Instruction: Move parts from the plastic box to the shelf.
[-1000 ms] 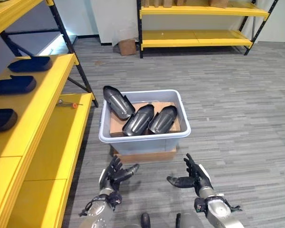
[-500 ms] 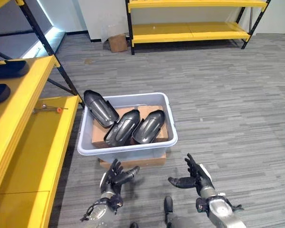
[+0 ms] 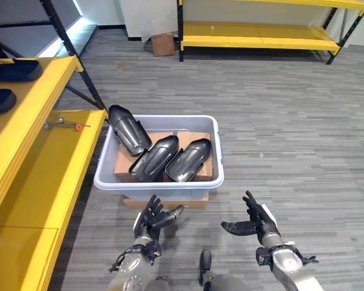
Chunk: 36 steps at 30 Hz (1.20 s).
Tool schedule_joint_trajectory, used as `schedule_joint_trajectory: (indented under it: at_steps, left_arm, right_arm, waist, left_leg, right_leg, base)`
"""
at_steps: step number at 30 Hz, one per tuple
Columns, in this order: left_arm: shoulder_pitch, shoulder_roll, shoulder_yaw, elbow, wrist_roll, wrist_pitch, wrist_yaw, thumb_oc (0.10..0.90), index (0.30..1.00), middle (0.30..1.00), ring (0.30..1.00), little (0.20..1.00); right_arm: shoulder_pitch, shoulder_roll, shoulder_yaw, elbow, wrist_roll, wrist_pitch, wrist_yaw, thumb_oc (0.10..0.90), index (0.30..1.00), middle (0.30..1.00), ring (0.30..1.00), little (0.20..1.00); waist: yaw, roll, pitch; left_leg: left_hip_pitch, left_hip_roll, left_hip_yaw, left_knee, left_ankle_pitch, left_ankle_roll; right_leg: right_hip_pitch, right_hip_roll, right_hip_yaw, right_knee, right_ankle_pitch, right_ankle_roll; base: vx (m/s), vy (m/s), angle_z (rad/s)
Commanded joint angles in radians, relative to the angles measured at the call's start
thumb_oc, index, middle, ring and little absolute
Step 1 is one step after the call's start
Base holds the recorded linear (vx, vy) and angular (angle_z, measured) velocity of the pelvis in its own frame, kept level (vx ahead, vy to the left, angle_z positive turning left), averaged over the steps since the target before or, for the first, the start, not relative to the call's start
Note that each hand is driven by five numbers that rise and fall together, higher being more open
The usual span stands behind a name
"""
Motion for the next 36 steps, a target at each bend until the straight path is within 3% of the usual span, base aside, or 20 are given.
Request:
schedule_joint_trajectory:
  at_steps: [1,2,3,7,10,12,17,25,32,36]
  left_arm:
    - [-0.022,0.034,0.009,-0.113,-0.006,-0.074,-0.029,0.900,1.000,1.000,1.000,1.000]
    - [-0.023,0.035,0.009,-0.108,0.002,-0.074,-0.018,0.900,1.000,1.000,1.000,1.000]
    - [-0.019,0.031,0.014,-0.105,0.009,-0.070,-0.017,0.900,1.000,1.000,1.000,1.000]
    - [-0.013,0.021,0.022,-0.100,0.010,-0.074,-0.021,0.900,1.000,1.000,1.000,1.000]
    - [-0.004,0.029,0.029,-0.109,-0.002,-0.081,-0.029,0.900,1.000,1.000,1.000,1.000]
    - [-0.001,0.042,0.035,-0.120,-0.003,-0.081,-0.033,0.900,1.000,1.000,1.000,1.000]
    - [-0.010,0.062,0.057,-0.129,0.006,-0.088,-0.024,0.900,1.000,1.000,1.000,1.000]
    - [-0.015,0.080,0.086,-0.143,0.034,-0.091,-0.009,0.900,1.000,1.000,1.000,1.000]
    - [-0.042,0.087,0.082,-0.152,0.034,-0.100,0.010,0.900,1.000,1.000,1.000,1.000]
    - [-0.052,0.092,0.073,-0.167,0.028,-0.101,0.023,0.900,1.000,1.000,1.000,1.000]
  right_arm:
    - [-0.022,-0.007,-0.029,-0.106,0.010,-0.091,-0.019,0.900,1.000,1.000,1.000,1.000]
    - [-0.024,-0.005,-0.026,-0.107,0.005,-0.090,-0.028,0.900,1.000,1.000,1.000,1.000]
    - [-0.023,-0.006,-0.030,-0.107,0.005,-0.087,-0.028,0.900,1.000,1.000,1.000,1.000]
    - [-0.012,-0.001,-0.037,-0.109,-0.008,-0.083,-0.019,0.900,1.000,1.000,1.000,1.000]
    - [-0.008,0.012,-0.047,-0.115,-0.015,-0.077,-0.017,0.900,1.000,1.000,1.000,1.000]
    - [-0.009,0.023,-0.043,-0.119,-0.023,-0.073,-0.007,0.900,1.000,1.000,1.000,1.000]
    - [-0.035,0.027,-0.044,-0.156,-0.026,-0.084,-0.003,0.900,1.000,1.000,1.000,1.000]
    - [-0.086,0.015,-0.091,-0.274,-0.053,-0.114,-0.024,0.900,1.000,1.000,1.000,1.000]
    - [-0.329,-0.020,-0.058,-0.303,-0.151,-0.131,-0.086,0.900,1.000,1.000,1.000,1.000]
    - [-0.445,-0.015,-0.030,-0.298,-0.167,-0.123,-0.124,0.900,1.000,1.000,1.000,1.000]
  waist:
    - [-0.003,-0.009,-0.006]
    - [-0.005,-0.002,-0.015]
    - [0.000,0.017,-0.020]
    - [0.003,0.050,-0.047]
    - [0.010,0.053,-0.063]
    - [0.019,0.039,-0.059]
    - [0.031,0.017,-0.055]
    - [0.043,-0.028,-0.057]
    - [0.091,-0.061,-0.038]
    - [0.118,-0.065,-0.019]
  left_leg:
    - [0.129,0.062,0.084,-0.342,0.092,0.052]
    - [0.126,0.138,0.092,-0.480,0.174,0.032]
    - [0.138,0.177,0.088,-0.562,0.236,0.004]
    - [0.173,0.163,0.091,-0.618,0.221,-0.010]
    - [0.203,0.122,0.111,-0.615,0.186,0.011]
    - [0.210,0.085,0.144,-0.588,0.148,0.038]
    - [0.192,0.041,0.168,-0.559,0.111,0.067]
    - [0.193,0.001,0.193,-0.599,0.101,0.094]
    - [0.150,-0.011,0.182,-0.592,0.100,0.097]
    - [0.114,-0.014,0.168,-0.589,0.111,0.092]
  right_leg:
    - [0.075,-0.062,0.029,0.032,-0.066,0.075]
    - [0.083,-0.073,0.037,0.030,-0.081,0.086]
    - [0.106,-0.077,0.054,0.022,-0.092,0.096]
    - [0.127,-0.092,0.069,0.015,-0.095,0.116]
    - [0.139,-0.135,0.082,0.013,-0.081,0.142]
    - [0.142,-0.178,0.092,0.023,-0.071,0.165]
    - [0.122,-0.225,0.098,0.027,-0.045,0.196]
    - [0.097,-0.268,0.092,0.002,0.013,0.236]
    - [0.079,-0.282,0.062,-0.023,0.034,0.246]
    - [0.063,-0.282,0.042,-0.027,0.032,0.242]
  base:
    - [0.17,0.214,0.45]
    - [0.27,0.380,0.41]
    - [0.19,0.310,0.20]
    - [0.16,0.284,-0.26]
    - [0.15,0.304,-0.26]
    - [0.13,0.320,-0.22]
    - [0.05,0.207,-0.07]
    - [0.03,0.114,-0.05]
    - [0.01,0.009,0.00]
    - [-0.03,-0.027,0.14]
